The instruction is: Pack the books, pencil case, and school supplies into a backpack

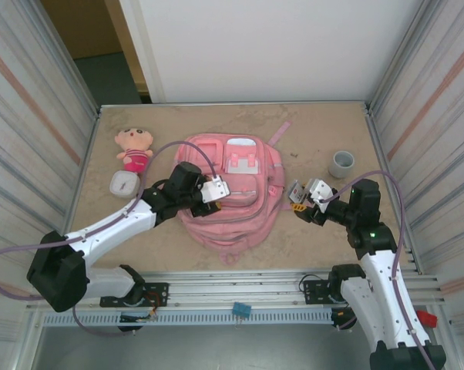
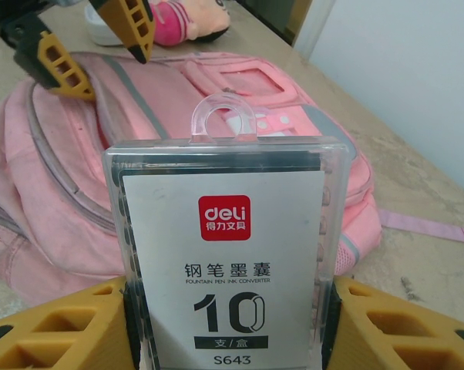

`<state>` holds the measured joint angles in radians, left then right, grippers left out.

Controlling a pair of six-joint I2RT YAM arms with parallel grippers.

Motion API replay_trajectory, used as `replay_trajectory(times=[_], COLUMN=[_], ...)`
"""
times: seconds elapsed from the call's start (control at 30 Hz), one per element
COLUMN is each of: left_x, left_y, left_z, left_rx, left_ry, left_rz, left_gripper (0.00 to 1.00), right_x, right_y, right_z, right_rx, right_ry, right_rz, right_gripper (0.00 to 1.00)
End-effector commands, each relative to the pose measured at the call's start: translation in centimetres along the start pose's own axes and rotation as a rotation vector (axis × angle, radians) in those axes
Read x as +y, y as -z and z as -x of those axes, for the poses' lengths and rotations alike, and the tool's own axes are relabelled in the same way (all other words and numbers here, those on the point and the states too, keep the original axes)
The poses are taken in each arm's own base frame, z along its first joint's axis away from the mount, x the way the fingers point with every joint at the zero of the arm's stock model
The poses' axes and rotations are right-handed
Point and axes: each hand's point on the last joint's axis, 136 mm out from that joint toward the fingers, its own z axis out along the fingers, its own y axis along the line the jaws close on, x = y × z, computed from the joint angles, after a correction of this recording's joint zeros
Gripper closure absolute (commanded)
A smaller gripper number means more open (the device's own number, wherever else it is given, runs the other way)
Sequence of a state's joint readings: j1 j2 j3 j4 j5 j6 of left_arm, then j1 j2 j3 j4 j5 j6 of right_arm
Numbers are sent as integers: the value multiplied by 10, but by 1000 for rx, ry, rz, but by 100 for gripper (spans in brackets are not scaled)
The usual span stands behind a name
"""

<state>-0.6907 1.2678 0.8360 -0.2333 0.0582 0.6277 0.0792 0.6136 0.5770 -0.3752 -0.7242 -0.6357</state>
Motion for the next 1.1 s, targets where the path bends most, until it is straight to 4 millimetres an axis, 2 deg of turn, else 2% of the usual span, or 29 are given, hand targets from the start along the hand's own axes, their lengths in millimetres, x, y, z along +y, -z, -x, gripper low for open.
replay_trajectory(times=[0.0, 0.07, 0.2, 0.23, 0.37, 0.47, 0.63, 0.73, 0.9, 1.07], left_x=[39, 40, 29, 23, -12, -26, -19, -11, -8, -7], left_y=[9, 9, 18, 22, 44, 57, 62, 64, 69, 76], left_z=[23, 28, 49, 59, 103, 127, 142, 145, 152, 162], left_rx=[-62, -83, -144, -170, -281, -350, -394, -397, -432, -484], left_ry=[-17, -26, 8, 21, 34, 94, 188, 199, 222, 256], left_rz=[174, 175, 93, 65, -41, -98, -92, -55, -63, -84], left_gripper=[52, 62, 98, 100, 100, 100, 100, 100, 100, 100], right_x=[2, 3, 8, 10, 18, 24, 40, 51, 64, 75], right_y=[4, 3, 1, 1, -1, 0, 3, 0, -21, -50], right_z=[15, 16, 16, 16, 16, 21, 28, 26, 23, 22], right_rx=[-31, -27, 3, 12, 36, 25, 9, 19, 61, 95], right_ry=[11, 12, 32, 36, 69, 93, 160, 218, 316, 421], right_rz=[19, 26, 51, 56, 80, 95, 117, 142, 177, 198], right_gripper=[54, 54, 55, 55, 55, 55, 56, 56, 56, 55])
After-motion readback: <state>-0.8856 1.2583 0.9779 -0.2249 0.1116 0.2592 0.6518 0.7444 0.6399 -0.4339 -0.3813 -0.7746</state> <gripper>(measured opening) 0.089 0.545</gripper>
